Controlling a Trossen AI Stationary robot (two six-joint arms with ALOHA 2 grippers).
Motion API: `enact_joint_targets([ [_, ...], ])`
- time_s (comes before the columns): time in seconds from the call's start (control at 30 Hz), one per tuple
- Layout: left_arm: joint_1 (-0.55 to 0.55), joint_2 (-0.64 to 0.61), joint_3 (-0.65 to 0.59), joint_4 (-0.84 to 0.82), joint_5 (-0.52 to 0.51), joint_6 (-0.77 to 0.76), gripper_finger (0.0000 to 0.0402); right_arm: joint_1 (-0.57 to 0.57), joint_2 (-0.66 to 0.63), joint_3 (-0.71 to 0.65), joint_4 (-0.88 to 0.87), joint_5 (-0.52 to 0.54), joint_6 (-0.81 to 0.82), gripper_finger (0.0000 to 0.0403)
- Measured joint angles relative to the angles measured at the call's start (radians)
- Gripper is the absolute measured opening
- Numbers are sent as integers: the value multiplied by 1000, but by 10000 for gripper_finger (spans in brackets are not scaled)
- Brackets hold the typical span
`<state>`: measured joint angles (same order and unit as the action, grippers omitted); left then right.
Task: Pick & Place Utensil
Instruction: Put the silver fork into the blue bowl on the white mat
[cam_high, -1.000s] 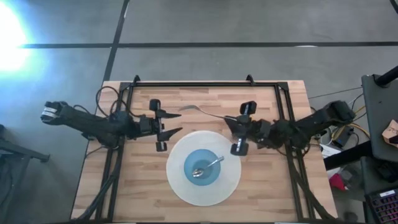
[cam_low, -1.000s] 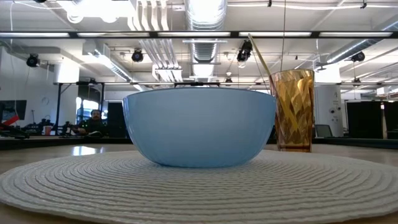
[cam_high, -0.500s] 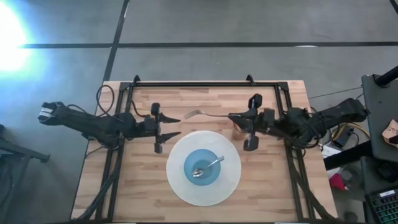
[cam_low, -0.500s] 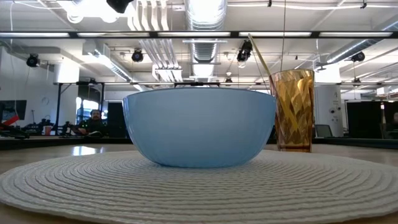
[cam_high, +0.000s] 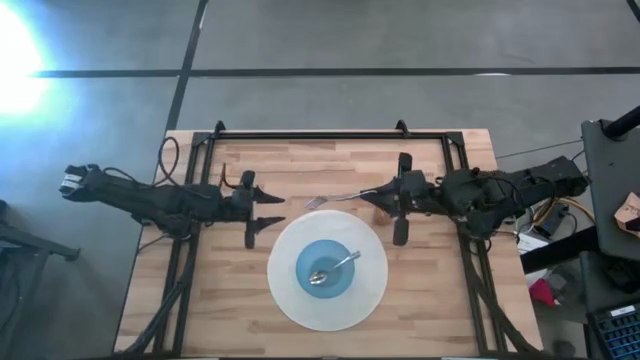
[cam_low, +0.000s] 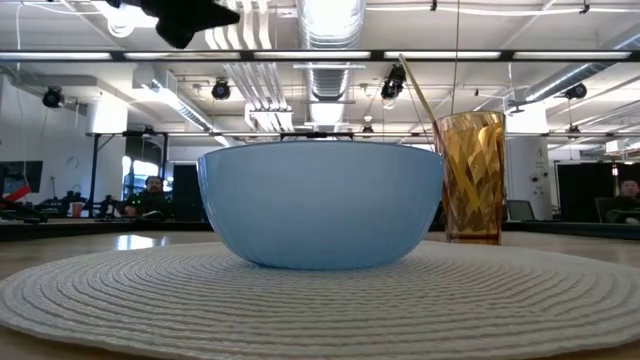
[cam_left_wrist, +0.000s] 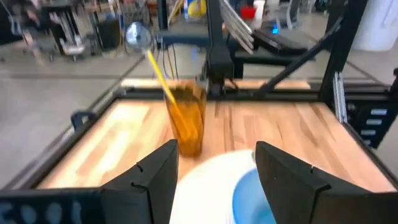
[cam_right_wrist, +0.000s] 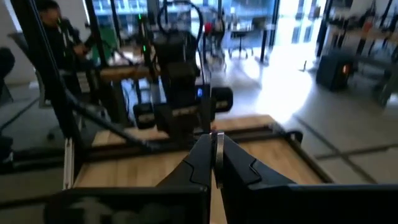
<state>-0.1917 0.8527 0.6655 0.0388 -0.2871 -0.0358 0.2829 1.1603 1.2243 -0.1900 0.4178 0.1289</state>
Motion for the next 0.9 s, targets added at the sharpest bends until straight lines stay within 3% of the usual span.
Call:
enact_joint_targets([
  [0.4,-1,-9,0,-180,1,-88,206,-13,79,118,-250,-105,139,8],
  [0.9,-1,-11,0,-245,35,-131,206,-149,157,111,-279,-458,264,8],
])
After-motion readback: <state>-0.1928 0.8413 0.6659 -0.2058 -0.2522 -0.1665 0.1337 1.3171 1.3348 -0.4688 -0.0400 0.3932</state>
